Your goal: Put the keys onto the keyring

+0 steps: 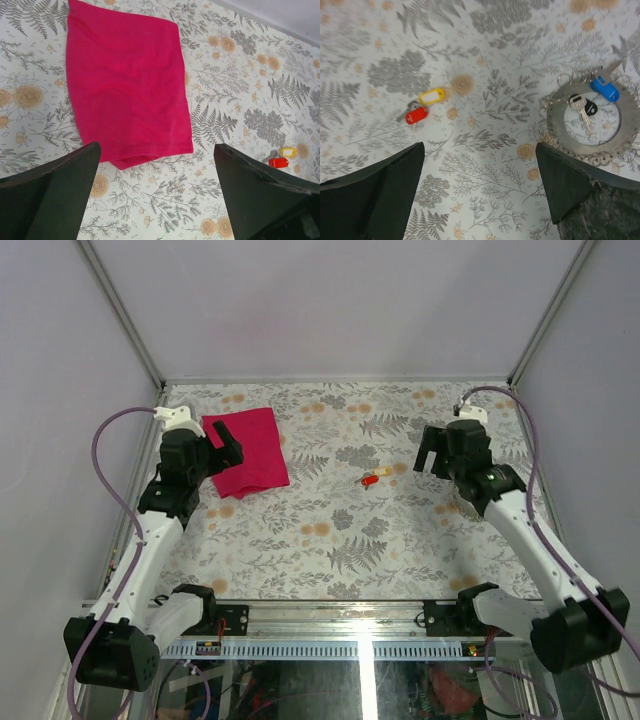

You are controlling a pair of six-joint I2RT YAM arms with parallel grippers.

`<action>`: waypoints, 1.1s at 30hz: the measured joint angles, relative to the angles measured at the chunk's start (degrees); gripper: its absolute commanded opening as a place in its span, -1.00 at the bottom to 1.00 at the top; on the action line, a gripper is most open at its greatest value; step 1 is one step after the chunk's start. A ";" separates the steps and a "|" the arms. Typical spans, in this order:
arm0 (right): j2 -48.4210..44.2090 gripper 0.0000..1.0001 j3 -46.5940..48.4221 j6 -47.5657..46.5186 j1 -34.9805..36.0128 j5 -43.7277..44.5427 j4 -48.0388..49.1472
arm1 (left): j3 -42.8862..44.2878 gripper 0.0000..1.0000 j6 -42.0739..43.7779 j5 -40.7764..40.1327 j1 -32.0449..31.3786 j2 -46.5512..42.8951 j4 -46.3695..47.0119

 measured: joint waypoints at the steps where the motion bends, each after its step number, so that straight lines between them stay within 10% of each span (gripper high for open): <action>1: 2.10 0.98 0.28 0.42 -0.24 -0.33 -0.17 | -0.09 1.00 0.00 0.24 0.00 0.31 -0.02; 15: 20.39 0.98 -4.70 8.85 -22.91 -10.62 5.29 | -0.22 1.00 0.02 2.19 0.00 1.49 -0.11; 33: 30.93 0.98 -7.17 9.49 -25.73 -14.19 12.02 | -0.22 1.00 0.00 2.93 0.00 2.91 -0.15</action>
